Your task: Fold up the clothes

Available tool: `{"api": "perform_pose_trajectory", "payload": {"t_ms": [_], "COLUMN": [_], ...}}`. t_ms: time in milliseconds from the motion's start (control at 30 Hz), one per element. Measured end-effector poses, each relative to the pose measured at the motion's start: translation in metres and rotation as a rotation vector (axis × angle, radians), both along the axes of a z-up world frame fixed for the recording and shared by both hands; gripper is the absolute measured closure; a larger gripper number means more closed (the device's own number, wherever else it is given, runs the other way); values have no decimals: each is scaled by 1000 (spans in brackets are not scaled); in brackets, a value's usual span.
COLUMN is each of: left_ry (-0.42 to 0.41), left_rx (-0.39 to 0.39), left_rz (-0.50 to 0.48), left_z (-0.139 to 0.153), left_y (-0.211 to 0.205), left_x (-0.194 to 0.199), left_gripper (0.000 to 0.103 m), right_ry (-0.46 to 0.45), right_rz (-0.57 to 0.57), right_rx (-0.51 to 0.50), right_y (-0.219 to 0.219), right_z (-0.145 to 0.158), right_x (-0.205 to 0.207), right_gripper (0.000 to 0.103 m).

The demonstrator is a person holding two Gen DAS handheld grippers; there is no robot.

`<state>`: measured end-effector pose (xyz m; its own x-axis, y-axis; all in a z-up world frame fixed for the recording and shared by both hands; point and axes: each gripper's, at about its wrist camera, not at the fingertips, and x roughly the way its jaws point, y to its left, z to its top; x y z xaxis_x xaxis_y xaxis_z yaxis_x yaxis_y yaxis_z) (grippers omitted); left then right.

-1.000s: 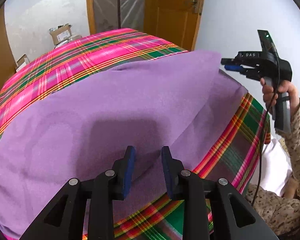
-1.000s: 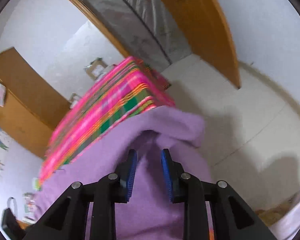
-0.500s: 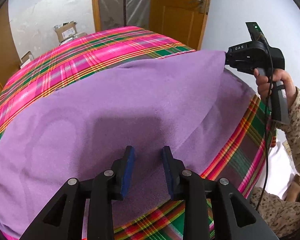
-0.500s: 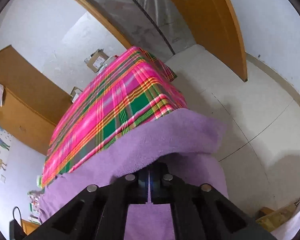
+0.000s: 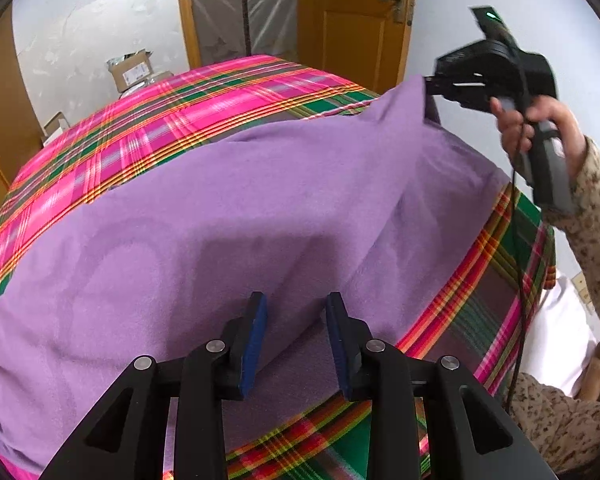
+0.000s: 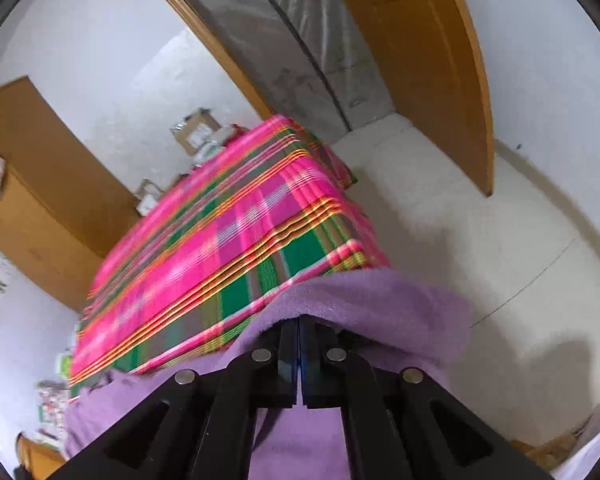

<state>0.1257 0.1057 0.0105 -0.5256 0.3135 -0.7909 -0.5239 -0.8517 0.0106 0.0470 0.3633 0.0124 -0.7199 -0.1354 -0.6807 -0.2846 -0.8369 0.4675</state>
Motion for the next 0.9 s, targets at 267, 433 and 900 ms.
{"api": "perform_pose_trajectory", "payload": {"t_ms": [267, 433, 900], "left_ry": [55, 89, 64], "left_rx": [-56, -115, -14], "left_rz": [6, 13, 41], "left_z": [2, -2, 8], "left_y": [17, 25, 13], "left_x": [-6, -9, -22], "left_gripper": [71, 71, 97], "right_ry": [-82, -100, -64], "right_rz": [4, 3, 6], "right_rx": [0, -18, -92], "right_y": [-3, -5, 8], "right_z": [-10, -19, -11], "right_x": [-44, -49, -12], "right_gripper": [102, 101, 86]}}
